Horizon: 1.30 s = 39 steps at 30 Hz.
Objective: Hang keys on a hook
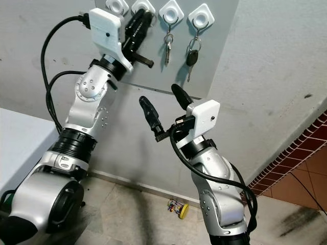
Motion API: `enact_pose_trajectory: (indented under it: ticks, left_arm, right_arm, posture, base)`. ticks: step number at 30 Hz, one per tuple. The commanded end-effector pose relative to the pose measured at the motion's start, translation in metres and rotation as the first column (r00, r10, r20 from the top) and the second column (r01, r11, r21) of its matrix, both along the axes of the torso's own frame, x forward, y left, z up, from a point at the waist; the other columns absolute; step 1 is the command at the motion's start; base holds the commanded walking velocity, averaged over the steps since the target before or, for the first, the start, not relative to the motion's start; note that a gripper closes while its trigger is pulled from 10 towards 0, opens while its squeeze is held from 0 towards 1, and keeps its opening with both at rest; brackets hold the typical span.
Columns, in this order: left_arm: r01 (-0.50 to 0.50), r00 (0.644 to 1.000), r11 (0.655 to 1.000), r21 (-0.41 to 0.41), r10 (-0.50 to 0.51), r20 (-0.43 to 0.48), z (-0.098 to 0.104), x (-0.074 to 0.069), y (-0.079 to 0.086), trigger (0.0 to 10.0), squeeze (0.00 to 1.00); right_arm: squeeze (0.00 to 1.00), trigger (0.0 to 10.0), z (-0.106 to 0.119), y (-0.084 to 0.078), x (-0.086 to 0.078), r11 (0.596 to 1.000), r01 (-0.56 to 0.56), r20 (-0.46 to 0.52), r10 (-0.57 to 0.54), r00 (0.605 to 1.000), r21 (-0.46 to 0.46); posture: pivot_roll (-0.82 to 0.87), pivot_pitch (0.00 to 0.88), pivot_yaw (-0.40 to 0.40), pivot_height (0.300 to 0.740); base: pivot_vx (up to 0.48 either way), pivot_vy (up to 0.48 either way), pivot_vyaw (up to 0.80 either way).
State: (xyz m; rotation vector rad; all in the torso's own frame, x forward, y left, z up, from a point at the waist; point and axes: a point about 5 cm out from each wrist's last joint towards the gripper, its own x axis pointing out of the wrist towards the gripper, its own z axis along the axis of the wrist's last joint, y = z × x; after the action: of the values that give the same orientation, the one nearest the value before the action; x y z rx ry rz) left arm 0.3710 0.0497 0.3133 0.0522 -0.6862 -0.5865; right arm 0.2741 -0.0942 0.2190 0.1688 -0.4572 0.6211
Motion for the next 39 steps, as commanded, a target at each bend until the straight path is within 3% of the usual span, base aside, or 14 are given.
enact_pose_trajectory:
  ticks: [1,14,16,21,39]
  left_arm:
    - [0.019,1.000,0.999,0.029,-0.019,-0.006,-0.001,-0.001,-0.003,10.0,0.00]
    - [0.004,0.997,1.000,0.029,-0.002,-0.076,-0.010,0.003,0.007,10.0,0.00]
    - [-0.068,0.996,0.998,-0.017,0.067,-0.066,-0.002,0.007,0.018,10.0,0.00]
    - [-0.110,0.992,0.994,-0.027,0.108,-0.070,0.001,0.010,0.024,10.0,0.00]
    - [-0.055,0.994,0.998,0.000,0.055,-0.089,0.004,0.013,0.003,10.0,0.00]
  right_arm:
    - [0.00,10.0,0.003,0.002,-0.003,1.000,-0.011,0.018,0.011,1.000,0.002]
    - [0.00,10.0,0.003,0.002,-0.005,1.000,-0.012,0.017,0.012,1.000,0.004]
    - [0.00,10.0,0.003,0.002,-0.005,1.000,-0.014,0.017,0.014,1.000,0.004]
    - [0.00,10.0,0.003,0.002,-0.005,1.000,-0.014,0.016,0.013,1.000,0.007]
    - [0.00,10.0,0.004,0.001,-0.008,1.000,0.009,0.017,-0.009,1.000,0.014]
  posture:
    - [-0.01,0.094,0.005,0.740]
    - [-0.01,0.099,0.002,0.740]
    - [-0.01,0.100,0.002,0.740]
    - [-0.01,0.102,0.001,0.740]
    - [-0.03,0.109,0.022,0.740]
  base:
    - [0.000,0.000,0.00]
    - [0.000,0.000,0.00]
    - [0.000,0.000,0.00]
    - [0.000,0.000,0.00]
    - [0.000,0.000,0.00]
